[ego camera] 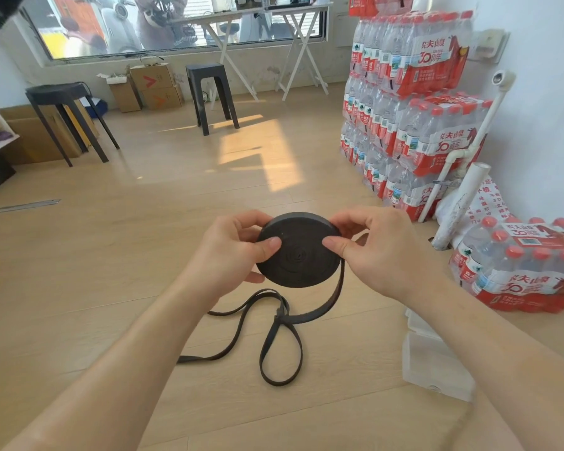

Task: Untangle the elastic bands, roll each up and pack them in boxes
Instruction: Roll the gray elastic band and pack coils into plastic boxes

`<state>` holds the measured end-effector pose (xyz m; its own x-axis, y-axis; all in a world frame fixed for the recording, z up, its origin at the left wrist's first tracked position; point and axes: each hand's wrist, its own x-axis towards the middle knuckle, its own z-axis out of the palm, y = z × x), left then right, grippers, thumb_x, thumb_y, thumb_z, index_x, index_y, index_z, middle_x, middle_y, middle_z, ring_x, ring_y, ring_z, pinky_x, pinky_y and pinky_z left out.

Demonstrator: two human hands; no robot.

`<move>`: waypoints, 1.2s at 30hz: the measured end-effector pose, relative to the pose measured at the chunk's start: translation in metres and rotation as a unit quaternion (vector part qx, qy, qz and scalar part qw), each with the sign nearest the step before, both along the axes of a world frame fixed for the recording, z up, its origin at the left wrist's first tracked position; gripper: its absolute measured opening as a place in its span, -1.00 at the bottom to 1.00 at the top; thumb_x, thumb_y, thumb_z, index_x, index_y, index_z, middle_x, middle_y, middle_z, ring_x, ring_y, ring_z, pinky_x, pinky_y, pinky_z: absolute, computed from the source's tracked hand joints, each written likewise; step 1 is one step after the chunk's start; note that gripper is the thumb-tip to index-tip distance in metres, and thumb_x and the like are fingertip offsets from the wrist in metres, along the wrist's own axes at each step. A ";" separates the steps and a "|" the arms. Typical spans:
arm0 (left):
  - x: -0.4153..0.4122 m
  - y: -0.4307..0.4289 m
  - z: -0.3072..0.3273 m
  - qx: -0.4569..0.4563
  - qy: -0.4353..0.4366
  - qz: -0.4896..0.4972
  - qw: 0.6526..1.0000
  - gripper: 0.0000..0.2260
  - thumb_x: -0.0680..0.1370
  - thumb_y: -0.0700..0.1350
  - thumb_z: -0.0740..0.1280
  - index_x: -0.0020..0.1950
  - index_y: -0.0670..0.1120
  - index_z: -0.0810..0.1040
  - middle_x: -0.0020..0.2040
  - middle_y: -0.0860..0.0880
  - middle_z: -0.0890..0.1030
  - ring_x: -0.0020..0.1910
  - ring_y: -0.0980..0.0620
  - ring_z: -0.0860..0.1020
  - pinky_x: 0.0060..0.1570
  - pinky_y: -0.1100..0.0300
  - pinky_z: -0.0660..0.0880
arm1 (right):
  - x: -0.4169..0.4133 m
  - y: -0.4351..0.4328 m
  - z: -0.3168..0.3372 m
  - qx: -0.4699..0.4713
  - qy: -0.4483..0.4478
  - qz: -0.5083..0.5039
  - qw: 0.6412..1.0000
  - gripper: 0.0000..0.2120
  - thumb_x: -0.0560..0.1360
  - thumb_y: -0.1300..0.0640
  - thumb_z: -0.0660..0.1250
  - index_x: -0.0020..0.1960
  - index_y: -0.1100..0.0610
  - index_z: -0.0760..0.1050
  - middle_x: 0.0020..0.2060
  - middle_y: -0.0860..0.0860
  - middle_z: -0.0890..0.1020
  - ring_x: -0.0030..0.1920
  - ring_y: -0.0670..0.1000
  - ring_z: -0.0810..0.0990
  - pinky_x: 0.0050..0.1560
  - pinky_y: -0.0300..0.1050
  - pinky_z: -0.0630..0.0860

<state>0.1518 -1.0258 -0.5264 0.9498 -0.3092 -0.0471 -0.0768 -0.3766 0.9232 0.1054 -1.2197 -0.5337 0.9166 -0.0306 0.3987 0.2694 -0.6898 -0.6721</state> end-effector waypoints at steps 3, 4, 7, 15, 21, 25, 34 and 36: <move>-0.003 -0.002 -0.003 0.204 -0.145 -0.024 0.968 -0.80 0.52 -0.15 0.34 0.04 0.15 0.56 -0.16 0.17 0.64 -0.11 0.17 0.60 -0.20 0.30 0.50 | 0.000 0.001 -0.004 -0.122 -0.029 0.011 0.992 -0.94 0.44 0.18 0.43 -0.09 0.13 0.62 -0.29 -0.03 0.58 -0.28 -0.12 0.48 -0.31 -0.34 0.34; -0.007 -0.005 -0.002 0.259 -0.202 -0.022 0.944 -0.77 0.50 -0.12 0.35 0.08 0.18 0.54 -0.13 0.19 0.63 -0.08 0.14 0.58 -0.13 0.23 0.50 | 0.000 0.002 -0.006 -0.155 -0.038 0.012 0.987 -0.93 0.44 0.17 0.41 -0.09 0.14 0.62 -0.27 0.00 0.58 -0.28 -0.06 0.47 -0.32 -0.33 0.28; -0.021 -0.017 0.000 0.353 -0.314 -0.060 0.880 -0.80 0.53 -0.04 0.28 0.14 0.14 0.50 -0.11 0.10 0.63 -0.10 0.01 0.55 -0.11 0.06 0.50 | 0.001 0.009 -0.009 -0.217 -0.044 0.029 0.975 -0.83 0.38 0.12 0.28 -0.12 0.14 0.60 -0.26 0.04 0.60 -0.23 0.10 0.54 -0.27 -0.12 0.39; -0.016 -0.011 -0.001 0.289 -0.253 -0.042 0.922 -0.81 0.52 -0.16 0.31 0.05 0.10 0.61 -0.21 0.10 0.62 -0.16 0.05 0.53 -0.09 0.11 0.49 | 0.003 0.007 -0.007 -0.019 -0.016 0.066 0.997 -0.87 0.38 0.21 0.50 -0.07 0.10 0.67 -0.28 -0.12 0.65 -0.28 -0.23 0.58 -0.22 -0.39 0.46; -0.006 -0.006 0.001 0.147 -0.160 -0.019 0.976 -0.78 0.48 -0.25 0.38 -0.10 0.10 0.65 -0.31 0.22 0.62 -0.27 0.24 0.57 -0.20 0.30 0.53 | 0.004 -0.004 -0.001 0.117 0.033 0.060 0.991 -0.81 0.34 0.19 0.55 -0.16 -0.07 0.65 -0.35 -0.18 0.66 -0.28 -0.25 0.60 -0.23 -0.44 0.46; -0.003 0.000 0.008 0.066 -0.108 -0.003 0.992 -0.68 0.51 -0.29 0.35 -0.17 0.18 0.58 -0.34 0.22 0.65 -0.33 0.24 0.60 -0.36 0.34 0.55 | 0.003 -0.009 0.000 0.107 0.042 0.047 0.992 -0.81 0.35 0.20 0.53 -0.07 0.01 0.68 -0.26 -0.12 0.69 -0.21 -0.18 0.62 -0.19 -0.41 0.50; -0.001 0.003 0.009 -0.010 -0.050 0.025 0.998 -0.73 0.50 -0.32 0.36 -0.11 0.08 0.62 -0.22 0.03 0.71 -0.18 -0.03 0.67 -0.25 -0.02 0.64 | 0.002 -0.004 0.002 0.099 0.018 0.018 0.995 -0.74 0.38 0.23 0.51 -0.19 -0.14 0.60 -0.30 -0.18 0.65 -0.19 -0.14 0.61 -0.16 -0.33 0.54; -0.001 0.004 0.008 -0.019 -0.042 0.033 0.998 -0.74 0.50 -0.32 0.36 -0.09 0.07 0.61 -0.20 0.02 0.71 -0.17 -0.03 0.67 -0.28 -0.02 0.64 | 0.002 -0.003 0.001 0.124 0.033 0.020 0.992 -0.80 0.39 0.22 0.51 -0.13 -0.07 0.63 -0.26 -0.16 0.66 -0.16 -0.13 0.61 -0.14 -0.36 0.53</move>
